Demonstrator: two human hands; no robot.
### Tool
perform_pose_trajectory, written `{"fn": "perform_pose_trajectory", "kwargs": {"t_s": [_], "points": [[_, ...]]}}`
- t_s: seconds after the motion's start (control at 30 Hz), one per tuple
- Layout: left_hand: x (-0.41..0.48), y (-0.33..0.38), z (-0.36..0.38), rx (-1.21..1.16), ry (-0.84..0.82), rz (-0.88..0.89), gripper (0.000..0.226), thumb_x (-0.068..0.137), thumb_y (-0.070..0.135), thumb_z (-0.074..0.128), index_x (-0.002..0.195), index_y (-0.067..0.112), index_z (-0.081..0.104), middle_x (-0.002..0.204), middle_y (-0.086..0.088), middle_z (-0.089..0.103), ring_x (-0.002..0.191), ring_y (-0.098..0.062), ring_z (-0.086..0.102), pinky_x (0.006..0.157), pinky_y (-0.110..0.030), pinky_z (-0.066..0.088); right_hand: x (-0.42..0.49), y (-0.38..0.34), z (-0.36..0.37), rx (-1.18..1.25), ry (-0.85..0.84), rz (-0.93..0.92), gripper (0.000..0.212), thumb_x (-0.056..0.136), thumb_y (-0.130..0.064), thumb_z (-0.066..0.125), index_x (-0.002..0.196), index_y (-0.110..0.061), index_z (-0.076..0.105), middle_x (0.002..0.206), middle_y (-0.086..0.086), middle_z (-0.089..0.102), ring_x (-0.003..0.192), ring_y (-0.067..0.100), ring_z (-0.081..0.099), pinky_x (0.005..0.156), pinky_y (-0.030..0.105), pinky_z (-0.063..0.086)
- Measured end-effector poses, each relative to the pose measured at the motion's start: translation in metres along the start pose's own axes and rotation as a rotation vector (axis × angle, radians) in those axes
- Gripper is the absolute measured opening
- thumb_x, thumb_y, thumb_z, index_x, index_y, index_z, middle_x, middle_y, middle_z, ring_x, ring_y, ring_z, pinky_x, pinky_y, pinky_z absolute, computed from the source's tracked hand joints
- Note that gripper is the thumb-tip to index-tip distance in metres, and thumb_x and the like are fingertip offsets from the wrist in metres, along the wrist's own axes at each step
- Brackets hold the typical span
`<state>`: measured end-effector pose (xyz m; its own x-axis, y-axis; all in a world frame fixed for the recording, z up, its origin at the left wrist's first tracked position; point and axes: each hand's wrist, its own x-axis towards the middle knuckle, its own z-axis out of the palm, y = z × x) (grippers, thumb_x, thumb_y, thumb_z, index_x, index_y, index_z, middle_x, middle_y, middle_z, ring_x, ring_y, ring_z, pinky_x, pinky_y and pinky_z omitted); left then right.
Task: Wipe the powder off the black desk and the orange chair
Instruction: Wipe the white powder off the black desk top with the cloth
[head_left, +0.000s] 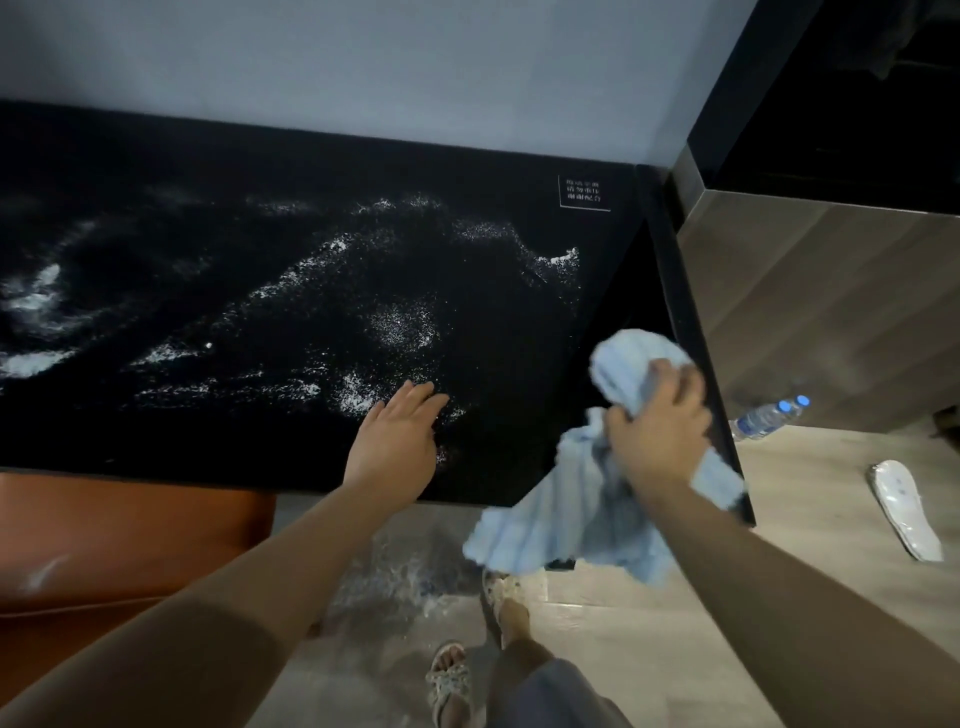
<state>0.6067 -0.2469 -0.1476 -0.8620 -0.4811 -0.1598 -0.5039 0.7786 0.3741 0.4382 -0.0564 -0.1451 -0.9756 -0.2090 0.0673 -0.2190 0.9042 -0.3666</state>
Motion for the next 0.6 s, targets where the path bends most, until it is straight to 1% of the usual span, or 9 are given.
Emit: {"fn": "perform_pose_trajectory", "kwargs": {"t_s": [0.07, 0.1, 0.2, 0.27, 0.3, 0.37, 0.47, 0.53, 0.6], "points": [[0.012, 0.005, -0.003, 0.013, -0.008, 0.014, 0.053, 0.096, 0.009, 0.035, 0.147, 0.021, 0.025, 0.156, 0.004, 0.019, 0.146, -0.013, 0.006, 0.119, -0.035, 0.011, 0.017, 0.006, -0.003, -0.09, -0.042, 0.171, 0.069, 0.082, -0.031, 0.058, 0.142, -0.018, 0.028, 0.153, 0.015, 0.016, 0.122, 0.043, 0.034, 0.095, 0.049, 0.034], [0.02, 0.007, -0.004, 0.018, -0.004, 0.016, 0.054, 0.096, 0.009, 0.035, 0.147, 0.021, 0.025, 0.156, 0.004, 0.019, 0.146, -0.014, 0.007, 0.119, -0.035, 0.011, 0.019, -0.002, 0.0, -0.149, -0.076, 0.14, 0.071, 0.082, -0.035, 0.056, 0.143, -0.02, 0.025, 0.154, 0.014, 0.013, 0.124, 0.042, 0.031, 0.096, 0.049, 0.033], [0.044, 0.014, -0.008, 0.037, 0.015, 0.008, 0.054, 0.096, 0.01, 0.035, 0.147, 0.02, 0.024, 0.156, 0.003, 0.019, 0.146, -0.014, 0.008, 0.119, -0.035, 0.012, 0.008, -0.038, 0.023, -0.196, -0.218, -0.292, 0.076, 0.08, -0.042, 0.055, 0.146, -0.026, 0.021, 0.158, 0.009, 0.007, 0.127, 0.039, 0.029, 0.098, 0.044, 0.032], [0.061, 0.019, -0.011, 0.052, 0.015, -0.012, 0.054, 0.096, 0.011, 0.034, 0.148, 0.02, 0.023, 0.157, 0.003, 0.018, 0.146, -0.014, 0.008, 0.118, -0.035, 0.013, 0.013, -0.047, 0.03, -0.073, -0.247, -0.574, 0.07, 0.076, -0.036, 0.055, 0.142, -0.024, 0.034, 0.156, 0.008, 0.016, 0.12, 0.039, 0.037, 0.097, 0.043, 0.034], [0.068, 0.021, -0.013, 0.057, 0.008, -0.024, 0.054, 0.097, 0.012, 0.034, 0.148, 0.02, 0.022, 0.157, 0.003, 0.017, 0.146, -0.014, 0.007, 0.119, -0.035, 0.013, 0.027, -0.045, 0.026, 0.006, -0.189, -0.59, 0.066, 0.074, -0.031, 0.056, 0.137, -0.021, 0.043, 0.154, 0.01, 0.023, 0.114, 0.04, 0.041, 0.096, 0.043, 0.036], [0.084, 0.024, -0.015, 0.074, -0.007, -0.036, 0.054, 0.097, 0.013, 0.033, 0.149, 0.02, 0.02, 0.157, 0.003, 0.015, 0.146, -0.014, 0.006, 0.119, -0.035, 0.012, 0.068, -0.03, 0.018, 0.105, -0.018, -0.372, 0.059, 0.075, -0.023, 0.061, 0.133, -0.015, 0.05, 0.15, 0.015, 0.03, 0.11, 0.044, 0.044, 0.095, 0.044, 0.036], [0.108, 0.029, -0.016, 0.098, -0.028, -0.062, 0.053, 0.098, 0.015, 0.032, 0.149, 0.02, 0.017, 0.158, 0.003, 0.013, 0.146, -0.015, 0.005, 0.119, -0.035, 0.012, 0.119, -0.008, 0.01, -0.051, -0.064, 0.021, 0.067, 0.081, -0.028, 0.06, 0.142, -0.017, 0.034, 0.154, 0.015, 0.018, 0.12, 0.045, 0.036, 0.098, 0.047, 0.032], [0.122, 0.035, -0.013, 0.115, -0.047, -0.083, 0.053, 0.099, 0.015, 0.03, 0.15, 0.02, 0.015, 0.158, 0.003, 0.011, 0.146, -0.015, 0.003, 0.119, -0.036, 0.011, 0.123, -0.017, 0.014, -0.199, -0.147, -0.013, 0.073, 0.082, -0.036, 0.056, 0.146, -0.021, 0.024, 0.156, 0.013, 0.011, 0.125, 0.042, 0.031, 0.099, 0.046, 0.031], [0.135, 0.041, -0.009, 0.134, -0.073, -0.103, 0.054, 0.099, 0.015, 0.029, 0.15, 0.02, 0.013, 0.158, 0.003, 0.009, 0.146, -0.015, 0.001, 0.119, -0.036, 0.01, 0.108, -0.038, 0.026, -0.2, -0.215, -0.294, 0.075, 0.079, -0.038, 0.056, 0.145, -0.024, 0.025, 0.157, 0.011, 0.012, 0.124, 0.038, 0.033, 0.097, 0.042, 0.033]]}}
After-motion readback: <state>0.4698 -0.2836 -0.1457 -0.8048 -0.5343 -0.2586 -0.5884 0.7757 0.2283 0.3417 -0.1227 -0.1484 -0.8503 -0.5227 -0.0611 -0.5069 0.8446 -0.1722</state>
